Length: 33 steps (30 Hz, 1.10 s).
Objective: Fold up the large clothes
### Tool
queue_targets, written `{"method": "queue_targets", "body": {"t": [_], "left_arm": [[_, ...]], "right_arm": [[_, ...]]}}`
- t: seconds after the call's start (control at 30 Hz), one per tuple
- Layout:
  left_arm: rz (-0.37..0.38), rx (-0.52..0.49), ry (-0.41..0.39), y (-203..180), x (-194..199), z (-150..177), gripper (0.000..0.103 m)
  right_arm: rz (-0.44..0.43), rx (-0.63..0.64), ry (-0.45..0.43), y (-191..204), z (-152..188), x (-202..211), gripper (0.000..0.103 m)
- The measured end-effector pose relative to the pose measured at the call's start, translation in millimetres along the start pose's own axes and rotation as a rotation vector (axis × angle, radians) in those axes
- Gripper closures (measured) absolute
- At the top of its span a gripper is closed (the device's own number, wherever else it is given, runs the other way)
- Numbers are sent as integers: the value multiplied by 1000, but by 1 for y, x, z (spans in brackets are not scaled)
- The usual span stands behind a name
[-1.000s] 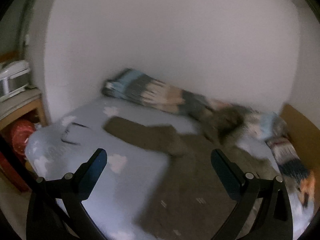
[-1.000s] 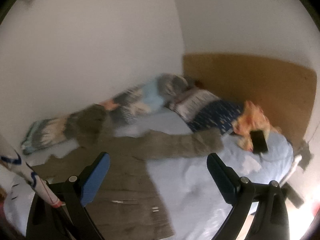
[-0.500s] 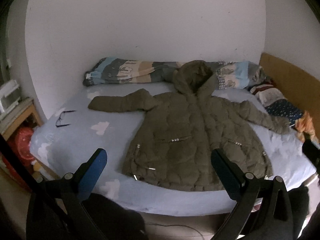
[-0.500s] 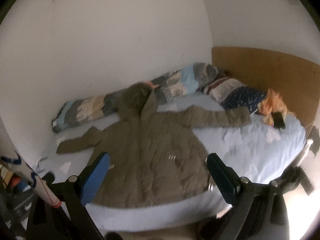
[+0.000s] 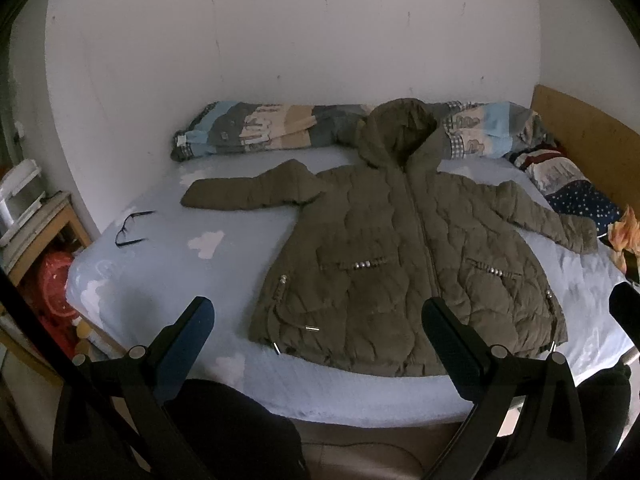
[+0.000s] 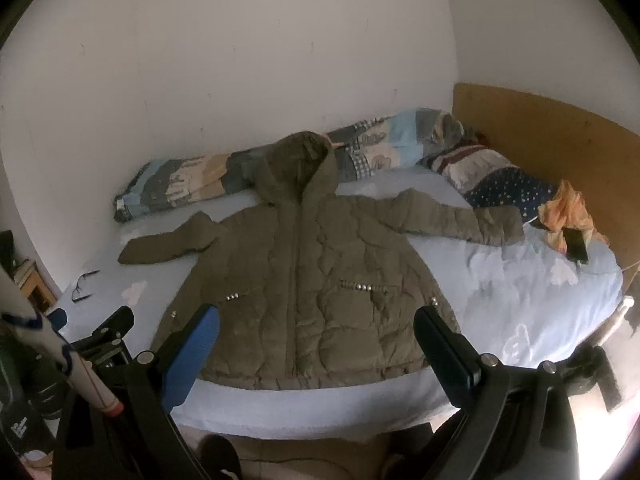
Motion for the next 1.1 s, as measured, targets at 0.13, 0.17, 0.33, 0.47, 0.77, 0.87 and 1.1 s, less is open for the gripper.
{"method": "queue_targets", "body": {"t": [0.13,0.17,0.33,0.47,0.77,0.87,1.1], "left_arm": [[2,-3,11,-1,-9,4,0],[2,-5,11,-2,-10,6,0],[-5,-16,21,1,-16,12,0],[-12,-13,29,0,-19,13,0],[-13,-19,34,1,-22,16,0],[-14,-25,37,2,-23,19,0],[-21,-39,40,0,-21,22,0]], "right_arm": [[-60,50,-12,-88,65,16,3],[-61,53,-9,-81,68,18,3],[-67,62,15,-61,66,23,3],[-82,76,36,-78,63,8,3],[-91,86,48,-89,73,-8,3],[-91,85,48,-93,76,-12,3],[-96,84,51,-96,86,-14,3]]}}
Point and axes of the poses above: each gripper's, at about its wrist camera, not at the fingertips, and x roughly against the way its jaws point, y to its left, z to its underside, the point moved 10 cm from there along -x, roughly the way its jaws point, and after that the axes turned 15 degrees about x, right-handed, at the moved point
